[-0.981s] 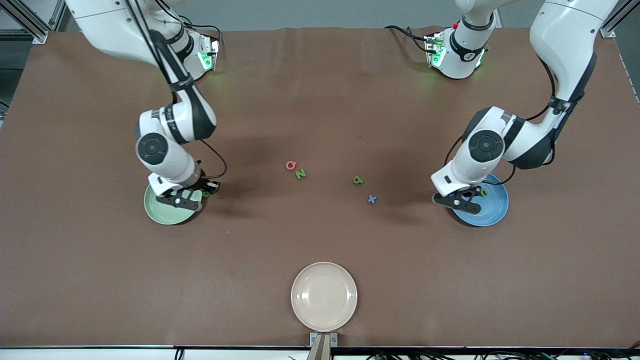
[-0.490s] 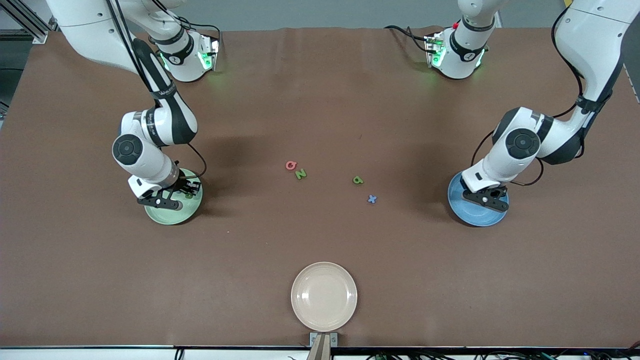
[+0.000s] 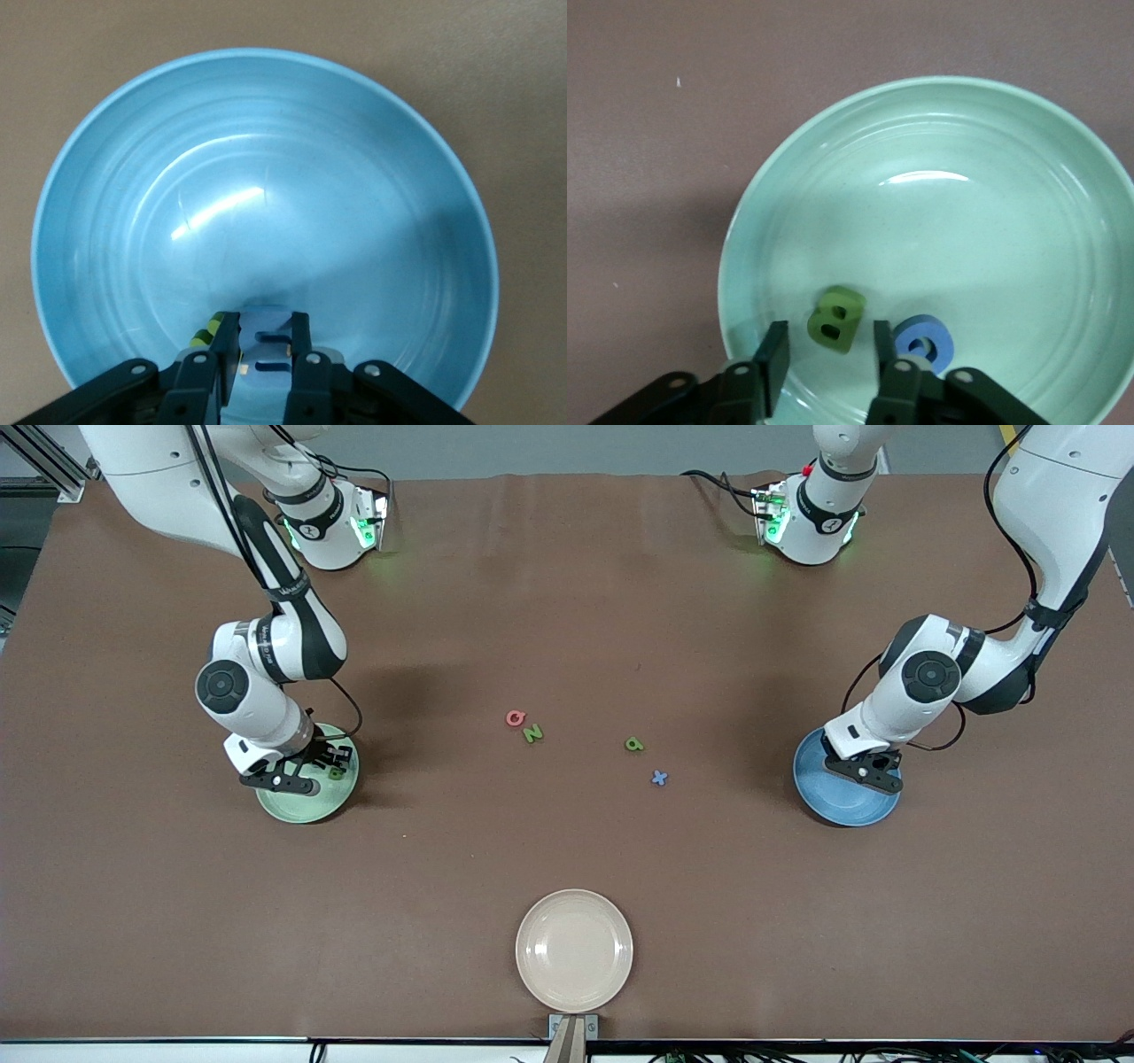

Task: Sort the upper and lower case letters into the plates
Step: 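Grasp the blue x with the left gripper while the right grasps pink Q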

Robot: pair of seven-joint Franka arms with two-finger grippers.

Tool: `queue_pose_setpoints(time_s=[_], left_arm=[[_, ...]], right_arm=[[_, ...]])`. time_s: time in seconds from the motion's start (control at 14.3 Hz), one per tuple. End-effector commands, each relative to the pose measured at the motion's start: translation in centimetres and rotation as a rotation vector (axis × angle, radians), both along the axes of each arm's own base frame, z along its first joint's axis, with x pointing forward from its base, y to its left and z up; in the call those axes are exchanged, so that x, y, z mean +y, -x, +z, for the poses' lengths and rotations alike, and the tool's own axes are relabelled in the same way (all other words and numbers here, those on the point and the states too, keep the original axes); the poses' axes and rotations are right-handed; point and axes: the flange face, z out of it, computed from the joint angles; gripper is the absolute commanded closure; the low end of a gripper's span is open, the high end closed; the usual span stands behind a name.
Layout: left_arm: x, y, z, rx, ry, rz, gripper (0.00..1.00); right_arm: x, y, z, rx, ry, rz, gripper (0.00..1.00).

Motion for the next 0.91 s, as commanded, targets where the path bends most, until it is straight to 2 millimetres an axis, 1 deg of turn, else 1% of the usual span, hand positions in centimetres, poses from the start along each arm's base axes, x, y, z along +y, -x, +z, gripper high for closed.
queue_pose_setpoints(time_s=[0.0, 0.07, 0.14, 0.21, 0.28, 0.49, 0.63, 0.7, 0.84], left_arm=[[-0.1, 0.0, 0.6, -0.019, -0.008, -0.016, 0.65], [-0.2, 0.0, 0.8, -0.023, -0.009, -0.018, 0.56], [-0.4, -0.1, 1.0, -0.027, -0.011, -0.025, 0.38], [-0.9, -0.3, 1.3, -0.033, -0.008, -0.04, 0.15], [-1.4, -0.5, 1.8, -0.042, -0.006, -0.047, 0.0], [-3.5, -1.4, 4.1, -0.058, -0.024, -0.052, 0.0], [-5.5, -2.3, 5.8, -0.056, -0.036, -0.04, 0.0], [-7.0, -2.6, 6.6, -0.061, -0.036, -0.021, 0.0], [-10.0, -3.2, 6.8, -0.069, 0.002, 0.017, 0.0]], right_arm=[[0.0, -0.3, 2.0, 0.028, -0.005, 0.008, 0.0], [0.6, -0.8, 3.2, 0.056, -0.009, -0.005, 0.0], [1.3, -1.3, 4.5, 0.068, -0.008, -0.021, 0.0], [2.8, -1.4, 5.4, 0.071, -0.006, -0.033, 0.0], [4.8, -1.2, 5.8, 0.069, -0.003, -0.065, 0.0], [11.5, -0.3, 6.5, 0.041, -0.002, -0.161, 0.0], [16.6, 0.2, 7.9, 0.009, -0.014, -0.225, 0.0], [18.7, 0.4, 8.2, -0.001, -0.02, -0.252, 0.0], [22.6, 1.3, 7.3, -0.002, -0.02, -0.298, 0.0]])
